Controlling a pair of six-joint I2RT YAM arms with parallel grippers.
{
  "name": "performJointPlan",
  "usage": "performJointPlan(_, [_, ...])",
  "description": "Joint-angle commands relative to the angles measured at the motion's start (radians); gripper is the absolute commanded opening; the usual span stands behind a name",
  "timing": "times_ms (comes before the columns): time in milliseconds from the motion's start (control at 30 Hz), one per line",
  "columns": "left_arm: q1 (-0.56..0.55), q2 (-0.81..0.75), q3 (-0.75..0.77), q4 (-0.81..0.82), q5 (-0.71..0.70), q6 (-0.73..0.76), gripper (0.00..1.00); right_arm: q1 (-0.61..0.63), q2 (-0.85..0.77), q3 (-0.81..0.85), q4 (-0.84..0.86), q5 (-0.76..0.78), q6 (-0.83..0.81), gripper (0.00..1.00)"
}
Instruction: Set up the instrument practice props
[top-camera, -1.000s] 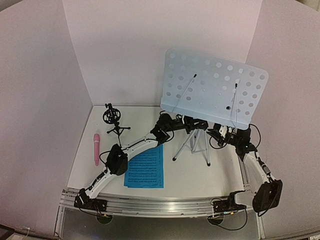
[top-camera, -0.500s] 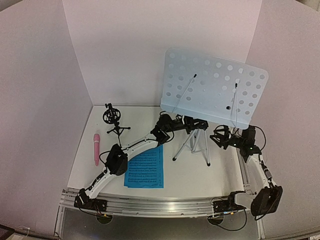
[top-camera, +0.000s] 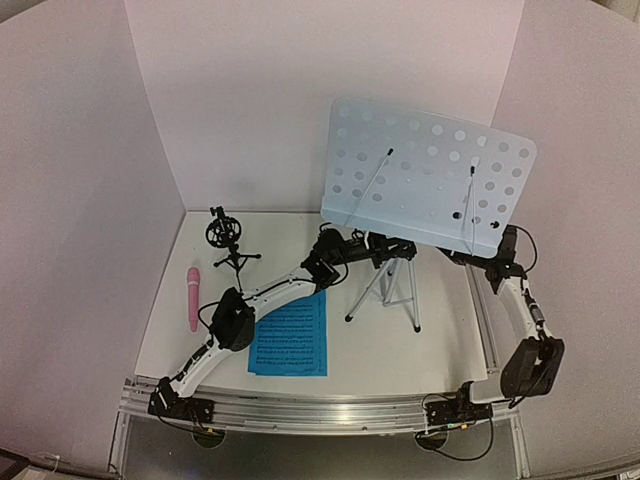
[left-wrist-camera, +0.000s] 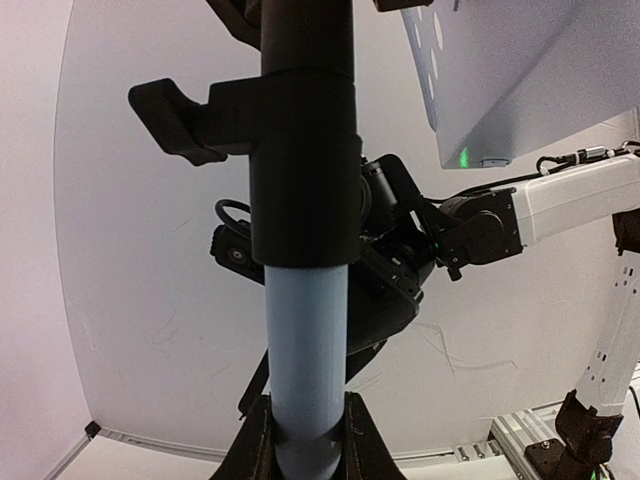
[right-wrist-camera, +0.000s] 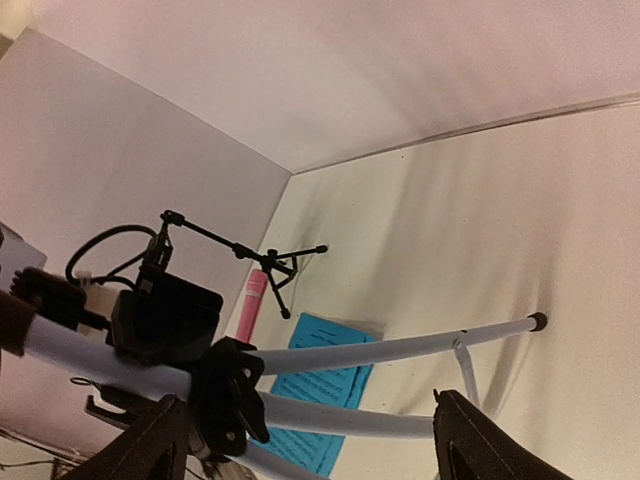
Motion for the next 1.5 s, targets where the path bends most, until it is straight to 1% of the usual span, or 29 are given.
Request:
performJointPlan(0, [0.001, -0.030, -0.023, -0.038, 0.030, 0.080, 0.00, 0.026, 0.078, 0.079, 0.000, -0.068, 0.144, 0.77])
performJointPlan(133, [0.000, -0.027, -0.016, -0.047, 0.029, 0.083, 0.00, 0.060, 0.121, 0.105, 0.001, -0.111, 0.155, 0.72])
performJointPlan(267, [-0.001, -0.024, -0.012, -0.051, 0.025, 0.084, 0.00, 0.091, 0.134, 0.121, 0.000, -0.149, 0.142, 0.70])
performJointPlan(333, [-0.003, -0.024, -0.012, -0.051, 0.023, 0.084, 0.00, 0.095, 0.146, 0.123, 0.000, -0.167, 0.143, 0.68])
performJointPlan(533, [-0.005, -0.026, -0.013, -0.058, 0.017, 0.092, 0.00, 0.105, 0.165, 0.116, 0.000, -0.194, 0.169, 0.54])
performJointPlan(733, [-0.007, -0.029, -0.010, -0.057, 0.015, 0.096, 0.00, 0.105, 0.138, 0.083, 0.000, -0.198, 0.228, 0.38])
performJointPlan(833, [-0.009, -0.030, -0.013, -0.057, 0.015, 0.097, 0.00, 0.137, 0.122, 0.077, 0.000, -0.199, 0.266, 0.36])
performJointPlan(900, [-0.009, -0.032, -0.017, -0.057, 0.015, 0.099, 0.00, 0.140, 0.117, 0.073, -0.001, -0.190, 0.303, 0.33])
performJointPlan(1133, [-0.009, -0.049, -0.041, -0.048, 0.019, 0.104, 0.00, 0.143, 0.098, 0.035, -0.007, -0.144, 0.466, 0.16])
performJointPlan(1233, [-0.009, -0.056, -0.048, -0.039, 0.020, 0.103, 0.00, 0.143, 0.093, 0.024, -0.013, -0.129, 0.559, 0.03])
performJointPlan(1267, [-0.008, -0.058, -0.049, -0.040, 0.020, 0.106, 0.00, 0.143, 0.097, 0.018, -0.014, -0.129, 0.602, 0.00])
performJointPlan(1467, [0.000, -0.076, -0.073, -0.027, 0.067, 0.109, 0.00, 0.143, 0.109, 0.001, -0.016, -0.170, 0.820, 0.00])
